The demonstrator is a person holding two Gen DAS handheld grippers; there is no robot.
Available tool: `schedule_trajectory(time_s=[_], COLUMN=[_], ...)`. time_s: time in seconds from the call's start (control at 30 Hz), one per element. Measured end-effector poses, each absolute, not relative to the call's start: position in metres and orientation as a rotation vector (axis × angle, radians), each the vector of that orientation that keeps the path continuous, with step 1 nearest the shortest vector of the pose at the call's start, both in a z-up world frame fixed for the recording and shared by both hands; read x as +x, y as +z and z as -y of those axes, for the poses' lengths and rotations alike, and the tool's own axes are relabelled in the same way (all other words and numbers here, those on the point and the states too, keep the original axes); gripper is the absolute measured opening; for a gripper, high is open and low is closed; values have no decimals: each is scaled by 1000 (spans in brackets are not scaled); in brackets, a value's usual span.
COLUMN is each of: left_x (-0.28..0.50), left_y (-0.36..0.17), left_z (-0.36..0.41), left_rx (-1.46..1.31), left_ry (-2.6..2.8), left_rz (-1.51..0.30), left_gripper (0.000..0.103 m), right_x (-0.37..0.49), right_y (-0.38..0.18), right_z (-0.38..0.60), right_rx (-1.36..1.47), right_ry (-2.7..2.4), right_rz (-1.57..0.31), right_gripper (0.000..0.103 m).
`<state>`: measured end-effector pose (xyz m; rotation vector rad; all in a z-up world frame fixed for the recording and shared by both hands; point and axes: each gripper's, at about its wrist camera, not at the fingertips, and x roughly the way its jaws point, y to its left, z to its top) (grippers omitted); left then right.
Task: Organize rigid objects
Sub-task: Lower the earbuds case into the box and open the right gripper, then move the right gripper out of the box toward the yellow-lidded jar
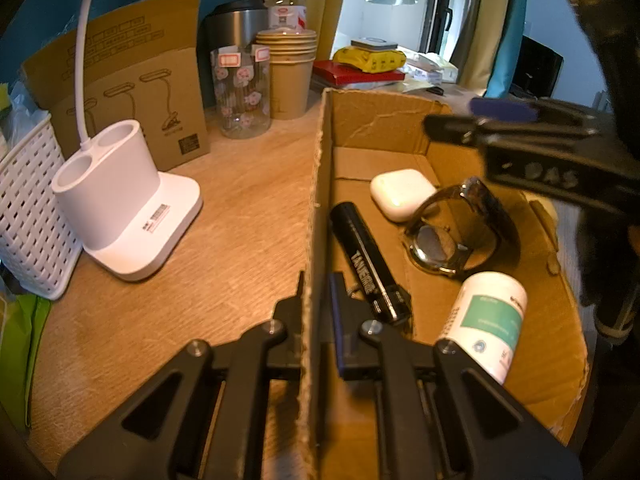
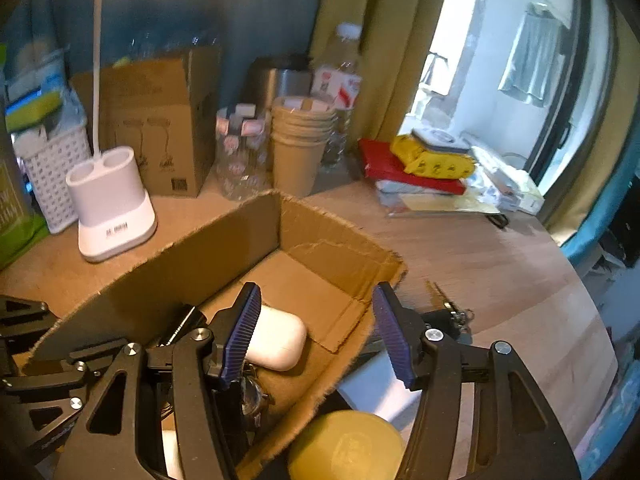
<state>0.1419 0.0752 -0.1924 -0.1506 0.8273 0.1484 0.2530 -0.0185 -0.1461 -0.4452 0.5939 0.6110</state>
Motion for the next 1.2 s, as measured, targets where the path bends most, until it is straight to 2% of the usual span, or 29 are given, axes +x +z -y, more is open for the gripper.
schedule_trajectory(time_s=[0.47,1.2], left_x=[142,142], left_y=[-192,-193], left_z=[-75,-75], left_rx=[-150,-150], left_ry=[149,149], left_rz=[-827,-827], left_gripper=[10,10], right_x=[242,245], right_y=[-121,-137], right_z=[88,110], right_rx=[-172,-191], right_ry=[642,582], right_rz=[-565,-580], right_gripper=[69,69])
